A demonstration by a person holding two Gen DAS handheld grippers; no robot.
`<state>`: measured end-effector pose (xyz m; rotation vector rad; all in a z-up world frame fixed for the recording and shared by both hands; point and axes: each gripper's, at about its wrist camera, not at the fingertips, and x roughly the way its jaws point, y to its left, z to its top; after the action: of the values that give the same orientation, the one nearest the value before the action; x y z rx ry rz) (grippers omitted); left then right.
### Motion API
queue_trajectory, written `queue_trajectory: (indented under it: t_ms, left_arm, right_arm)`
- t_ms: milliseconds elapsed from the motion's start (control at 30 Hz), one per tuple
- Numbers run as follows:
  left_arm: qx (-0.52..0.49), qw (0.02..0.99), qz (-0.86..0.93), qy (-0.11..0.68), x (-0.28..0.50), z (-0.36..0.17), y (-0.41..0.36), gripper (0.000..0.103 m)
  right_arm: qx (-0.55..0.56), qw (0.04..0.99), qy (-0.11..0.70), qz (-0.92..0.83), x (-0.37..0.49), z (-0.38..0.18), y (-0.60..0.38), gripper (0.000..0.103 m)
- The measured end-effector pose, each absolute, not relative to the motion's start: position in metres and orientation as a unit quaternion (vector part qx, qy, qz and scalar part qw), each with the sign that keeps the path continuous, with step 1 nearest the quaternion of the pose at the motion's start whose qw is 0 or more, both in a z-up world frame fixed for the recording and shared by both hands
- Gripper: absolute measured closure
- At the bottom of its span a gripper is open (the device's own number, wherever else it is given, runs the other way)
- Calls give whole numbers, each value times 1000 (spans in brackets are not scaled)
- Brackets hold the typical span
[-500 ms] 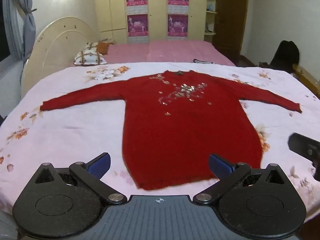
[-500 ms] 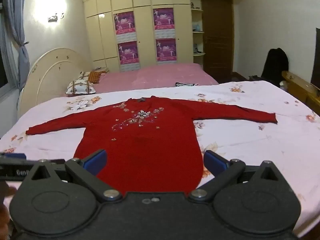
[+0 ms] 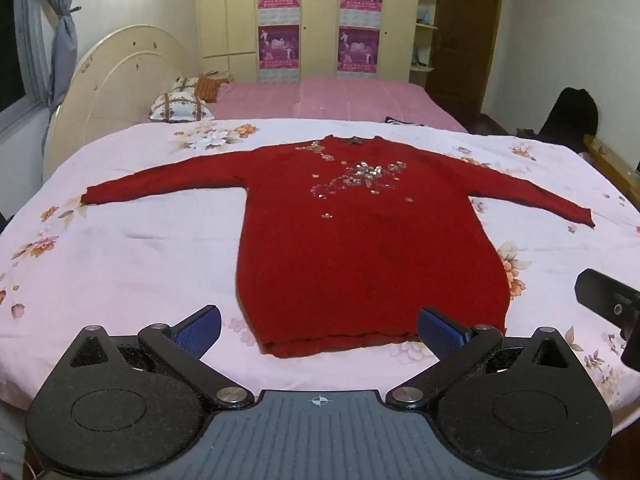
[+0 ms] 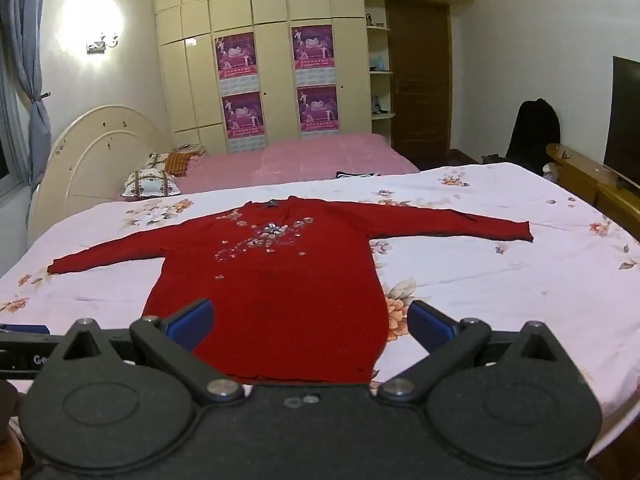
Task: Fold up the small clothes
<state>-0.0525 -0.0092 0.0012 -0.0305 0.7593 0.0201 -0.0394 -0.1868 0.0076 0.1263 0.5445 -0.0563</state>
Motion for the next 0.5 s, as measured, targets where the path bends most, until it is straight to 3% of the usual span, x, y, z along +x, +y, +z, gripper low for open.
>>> queue_trajectory:
  t_ms: [500]
  left_arm:
    - [-10, 927, 14, 376, -51, 3, -14, 0]
  right_arm:
    - [71, 956, 283, -29, -39, 6, -193, 1]
